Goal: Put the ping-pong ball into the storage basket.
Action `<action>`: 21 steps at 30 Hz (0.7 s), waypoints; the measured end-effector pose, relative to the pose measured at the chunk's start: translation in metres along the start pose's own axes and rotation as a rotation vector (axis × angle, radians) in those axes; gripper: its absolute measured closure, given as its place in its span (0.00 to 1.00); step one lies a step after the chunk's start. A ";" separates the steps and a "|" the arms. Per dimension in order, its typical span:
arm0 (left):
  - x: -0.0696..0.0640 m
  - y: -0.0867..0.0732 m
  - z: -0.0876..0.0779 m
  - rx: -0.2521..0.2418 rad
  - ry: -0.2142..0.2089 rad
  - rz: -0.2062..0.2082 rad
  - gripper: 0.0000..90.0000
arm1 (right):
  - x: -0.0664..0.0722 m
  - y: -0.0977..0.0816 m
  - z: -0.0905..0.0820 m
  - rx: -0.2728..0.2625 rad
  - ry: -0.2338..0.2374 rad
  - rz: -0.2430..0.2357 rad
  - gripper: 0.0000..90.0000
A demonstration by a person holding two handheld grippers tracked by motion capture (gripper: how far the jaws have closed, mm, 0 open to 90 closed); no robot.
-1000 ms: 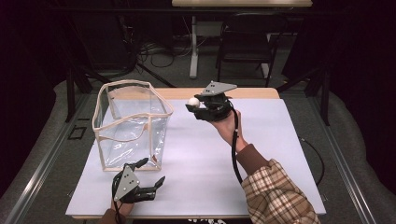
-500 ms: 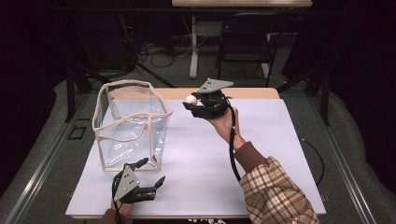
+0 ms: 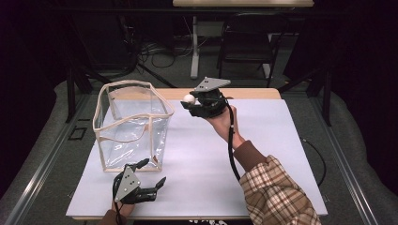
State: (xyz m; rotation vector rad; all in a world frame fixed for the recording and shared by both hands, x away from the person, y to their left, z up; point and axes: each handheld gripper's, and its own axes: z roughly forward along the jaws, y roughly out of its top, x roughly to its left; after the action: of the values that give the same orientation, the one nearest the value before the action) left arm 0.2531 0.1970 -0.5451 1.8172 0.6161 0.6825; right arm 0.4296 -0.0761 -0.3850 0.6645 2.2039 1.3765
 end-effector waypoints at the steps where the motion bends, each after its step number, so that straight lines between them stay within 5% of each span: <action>1: 0.000 0.000 0.000 0.000 0.000 -0.001 0.18 | 0.000 0.000 0.000 0.000 0.001 0.000 0.57; 21: 0.000 0.000 0.000 0.000 0.002 0.000 0.18 | 0.003 0.009 0.011 0.008 0.013 -0.005 0.57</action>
State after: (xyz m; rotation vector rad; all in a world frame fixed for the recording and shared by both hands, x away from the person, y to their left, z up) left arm 0.2532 0.1971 -0.5451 1.8168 0.6179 0.6843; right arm 0.4358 -0.0634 -0.3812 0.6543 2.2210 1.3734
